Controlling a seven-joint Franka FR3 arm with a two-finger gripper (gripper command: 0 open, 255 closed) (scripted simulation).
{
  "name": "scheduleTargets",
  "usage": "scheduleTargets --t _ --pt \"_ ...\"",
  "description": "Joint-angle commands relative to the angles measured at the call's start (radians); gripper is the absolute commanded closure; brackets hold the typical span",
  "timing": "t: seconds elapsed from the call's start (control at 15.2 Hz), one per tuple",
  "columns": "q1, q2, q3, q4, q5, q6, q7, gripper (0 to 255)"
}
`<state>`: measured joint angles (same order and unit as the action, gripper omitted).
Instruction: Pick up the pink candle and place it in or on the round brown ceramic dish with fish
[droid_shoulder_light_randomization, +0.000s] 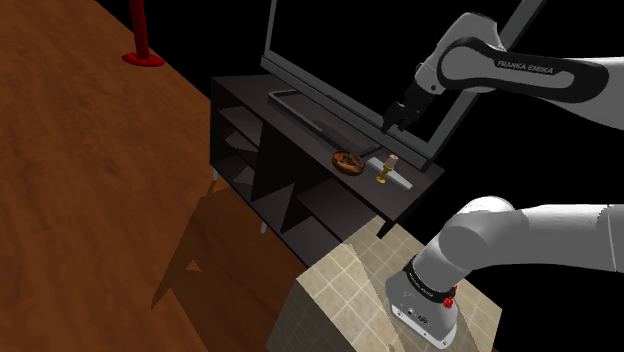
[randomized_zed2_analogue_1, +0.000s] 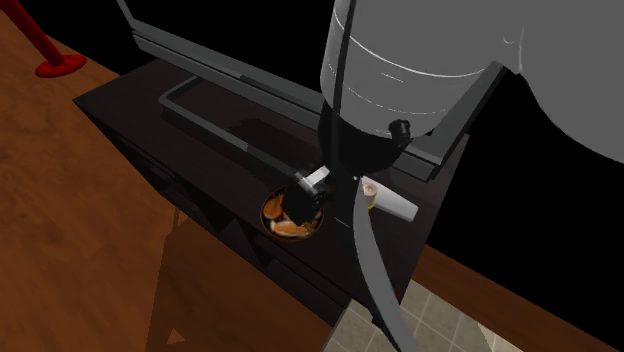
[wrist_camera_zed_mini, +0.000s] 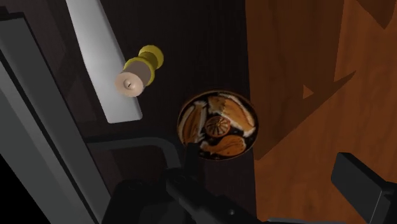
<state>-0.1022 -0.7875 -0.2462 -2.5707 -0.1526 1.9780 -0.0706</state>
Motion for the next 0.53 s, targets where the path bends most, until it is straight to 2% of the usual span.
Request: scheduleTargets --t 0.0,0.46 --pt "-0.018 0.012 -0.039 -0.027 -0.02 0.038 -0.031 0" --pt "-0.064 0.146 -0.196 -0.069 -0.077 0.209 -0.15 0"
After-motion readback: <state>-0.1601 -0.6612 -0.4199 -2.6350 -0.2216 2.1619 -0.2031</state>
